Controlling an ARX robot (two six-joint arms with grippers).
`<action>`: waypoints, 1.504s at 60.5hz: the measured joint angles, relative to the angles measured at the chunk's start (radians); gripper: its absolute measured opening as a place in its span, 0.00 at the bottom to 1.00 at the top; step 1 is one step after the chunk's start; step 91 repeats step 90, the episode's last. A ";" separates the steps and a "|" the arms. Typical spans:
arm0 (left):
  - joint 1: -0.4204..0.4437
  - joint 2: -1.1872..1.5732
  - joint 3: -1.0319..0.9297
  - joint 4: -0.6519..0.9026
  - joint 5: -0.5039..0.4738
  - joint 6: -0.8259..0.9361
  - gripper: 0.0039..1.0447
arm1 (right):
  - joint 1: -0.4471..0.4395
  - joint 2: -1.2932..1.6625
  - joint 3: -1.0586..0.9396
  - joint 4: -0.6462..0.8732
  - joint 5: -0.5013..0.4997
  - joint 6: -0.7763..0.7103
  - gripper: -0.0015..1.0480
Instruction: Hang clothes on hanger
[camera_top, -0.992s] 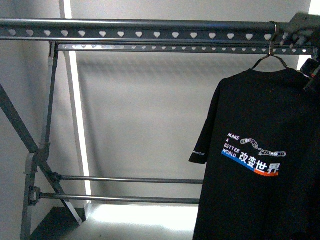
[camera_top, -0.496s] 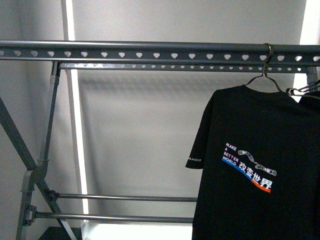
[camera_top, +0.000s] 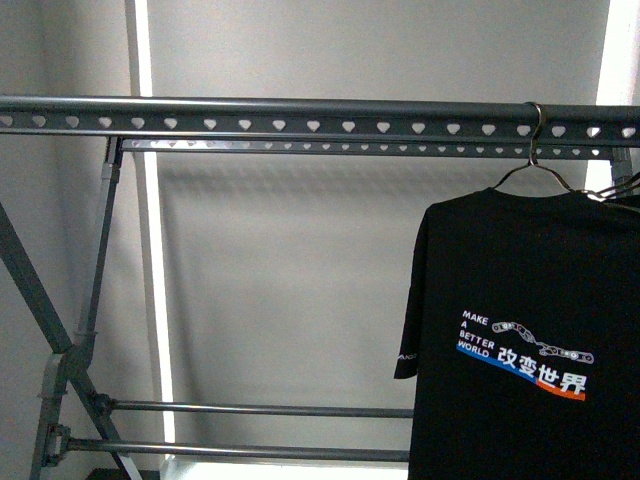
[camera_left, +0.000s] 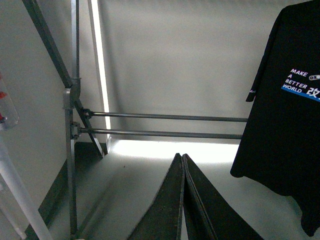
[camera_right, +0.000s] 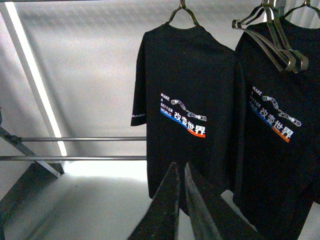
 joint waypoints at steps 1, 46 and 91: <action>0.000 0.000 0.000 0.000 0.000 0.000 0.03 | 0.011 -0.004 -0.005 0.001 0.007 -0.001 0.01; 0.000 0.000 0.000 0.000 0.000 0.000 0.03 | 0.071 -0.274 -0.204 -0.082 0.040 -0.002 0.02; 0.000 -0.001 0.000 0.000 0.000 0.000 0.59 | 0.071 -0.406 -0.256 -0.147 0.039 -0.002 0.54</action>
